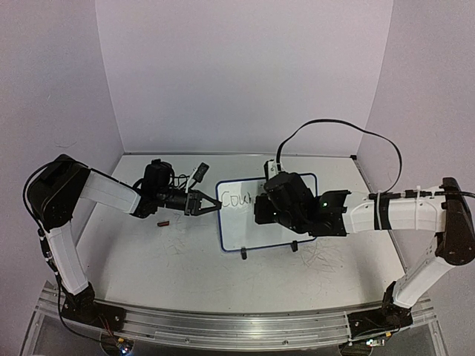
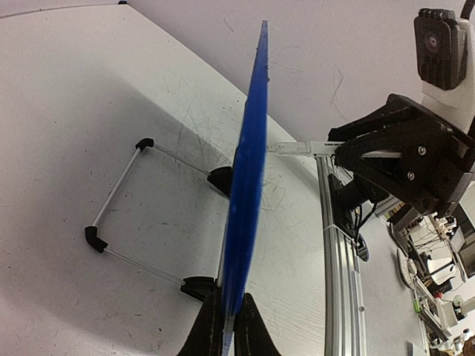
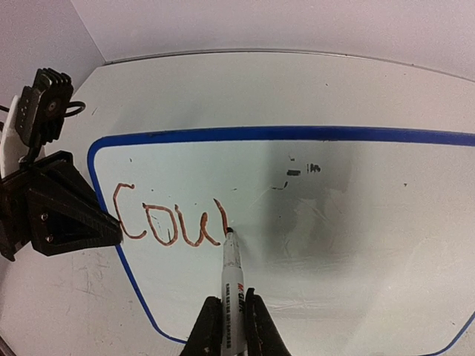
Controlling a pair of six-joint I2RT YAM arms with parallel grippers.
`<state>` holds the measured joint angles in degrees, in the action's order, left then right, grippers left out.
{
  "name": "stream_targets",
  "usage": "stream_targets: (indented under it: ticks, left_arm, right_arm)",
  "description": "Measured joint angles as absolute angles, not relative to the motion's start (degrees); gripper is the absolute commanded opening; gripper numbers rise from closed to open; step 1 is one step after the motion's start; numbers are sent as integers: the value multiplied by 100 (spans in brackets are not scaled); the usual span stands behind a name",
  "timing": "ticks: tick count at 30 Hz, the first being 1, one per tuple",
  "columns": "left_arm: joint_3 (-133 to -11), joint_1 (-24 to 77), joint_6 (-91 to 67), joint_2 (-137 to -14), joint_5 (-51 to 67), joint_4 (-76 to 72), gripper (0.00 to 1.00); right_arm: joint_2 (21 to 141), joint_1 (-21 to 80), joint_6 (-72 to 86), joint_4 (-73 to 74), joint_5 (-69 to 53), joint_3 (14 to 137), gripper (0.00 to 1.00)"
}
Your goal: Write a sentence on the whiteboard
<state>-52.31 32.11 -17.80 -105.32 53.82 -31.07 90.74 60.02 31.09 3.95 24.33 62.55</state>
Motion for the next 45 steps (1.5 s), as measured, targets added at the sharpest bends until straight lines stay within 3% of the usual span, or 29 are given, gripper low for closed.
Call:
stream_targets:
  ticks: [27, 35, 45]
  left_arm:
    - [-5231, 3221, -1778, -10532, 5382, -3107, 0]
    - [-5231, 3221, -1772, -10532, 5404, -3107, 0]
    - [-5231, 3221, -1772, -10532, 5404, -3107, 0]
  right_arm:
    - [8963, 5942, 3258, 349, 2615, 6207, 0]
    - [8254, 5844, 3157, -29, 2180, 5311, 0]
    - [8307, 5815, 3151, -181, 2198, 5298, 0]
